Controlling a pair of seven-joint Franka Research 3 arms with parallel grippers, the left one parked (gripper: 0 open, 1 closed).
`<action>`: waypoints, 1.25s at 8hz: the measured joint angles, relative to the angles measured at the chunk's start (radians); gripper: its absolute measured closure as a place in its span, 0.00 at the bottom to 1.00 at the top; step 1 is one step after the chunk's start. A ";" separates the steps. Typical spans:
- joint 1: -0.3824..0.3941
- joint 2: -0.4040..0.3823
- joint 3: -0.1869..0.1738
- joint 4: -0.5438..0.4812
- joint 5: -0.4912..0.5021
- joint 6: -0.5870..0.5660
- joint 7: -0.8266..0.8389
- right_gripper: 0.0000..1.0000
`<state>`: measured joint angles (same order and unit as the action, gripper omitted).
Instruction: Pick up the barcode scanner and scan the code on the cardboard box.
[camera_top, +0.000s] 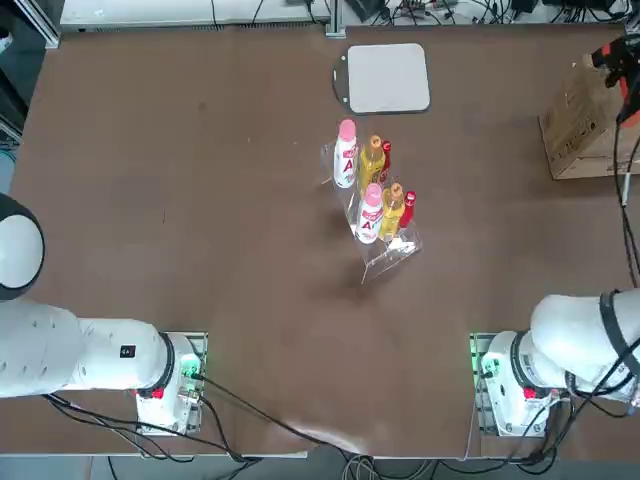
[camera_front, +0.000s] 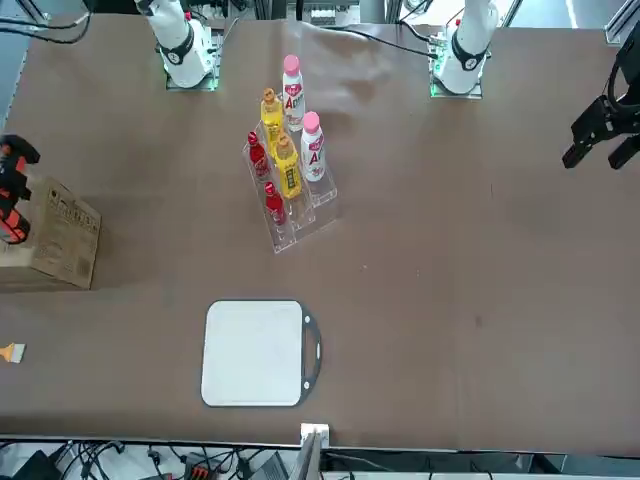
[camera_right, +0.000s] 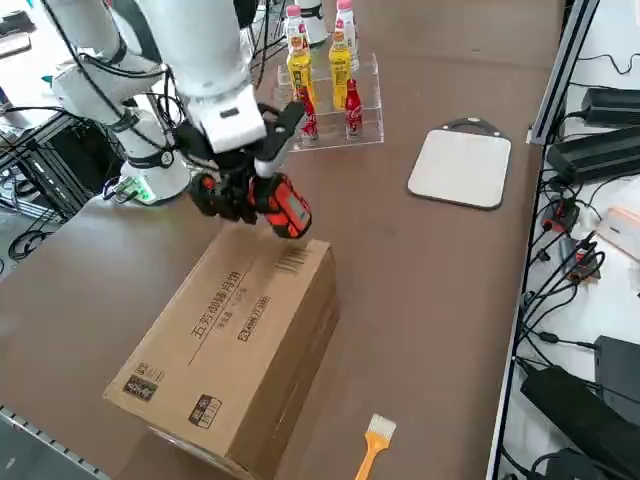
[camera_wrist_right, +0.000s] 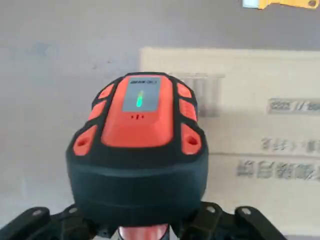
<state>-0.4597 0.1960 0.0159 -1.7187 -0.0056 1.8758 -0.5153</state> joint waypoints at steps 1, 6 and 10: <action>-0.009 0.034 0.000 0.036 0.000 0.000 -0.034 0.61; -0.018 0.075 0.003 0.075 0.000 0.000 -0.059 0.61; -0.045 0.075 0.002 0.075 0.000 -0.002 -0.070 0.61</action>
<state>-0.5052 0.2714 0.0183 -1.6435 -0.0056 1.8739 -0.5857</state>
